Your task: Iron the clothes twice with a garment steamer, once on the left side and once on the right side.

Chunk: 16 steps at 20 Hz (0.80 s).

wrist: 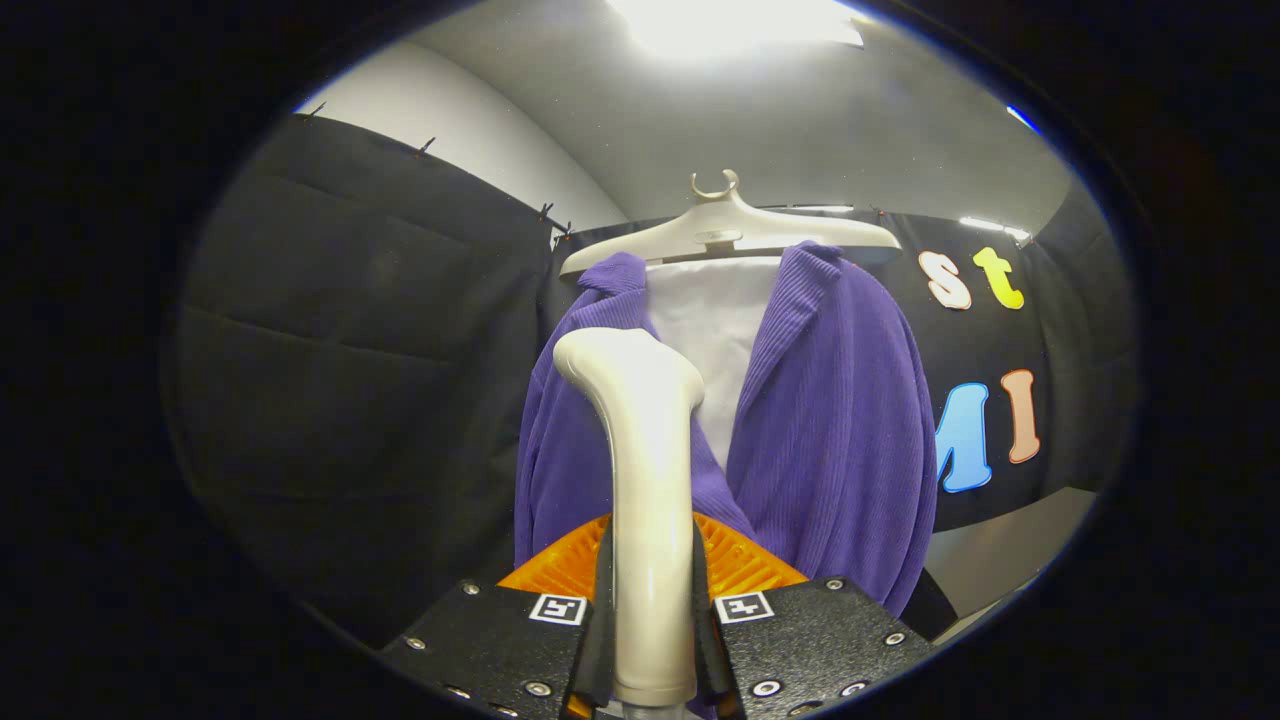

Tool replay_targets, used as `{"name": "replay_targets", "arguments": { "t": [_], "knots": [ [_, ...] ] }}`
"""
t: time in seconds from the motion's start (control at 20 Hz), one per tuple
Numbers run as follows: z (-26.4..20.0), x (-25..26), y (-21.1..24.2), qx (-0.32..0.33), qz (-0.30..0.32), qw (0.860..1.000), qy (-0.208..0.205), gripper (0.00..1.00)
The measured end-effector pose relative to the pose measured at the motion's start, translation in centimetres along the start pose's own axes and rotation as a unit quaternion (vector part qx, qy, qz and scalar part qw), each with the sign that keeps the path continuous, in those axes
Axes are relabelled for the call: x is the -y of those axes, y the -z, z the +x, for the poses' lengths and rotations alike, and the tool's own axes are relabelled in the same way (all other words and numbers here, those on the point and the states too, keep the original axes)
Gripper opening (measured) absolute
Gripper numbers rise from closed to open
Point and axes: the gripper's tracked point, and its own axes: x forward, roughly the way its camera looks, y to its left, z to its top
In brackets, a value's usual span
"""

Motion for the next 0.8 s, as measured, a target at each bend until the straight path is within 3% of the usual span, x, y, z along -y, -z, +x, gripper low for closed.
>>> {"name": "replay_targets", "arguments": {
  "t": [0.45, 0.8],
  "knots": [
    [-1.8, -0.2, 5.4, -0.016, -0.043, 0.999, 0.014, 0.32],
    [-3.2, -1.2, 9.5, -0.037, -0.063, 0.997, 0.001, 0.32]
  ]
}}
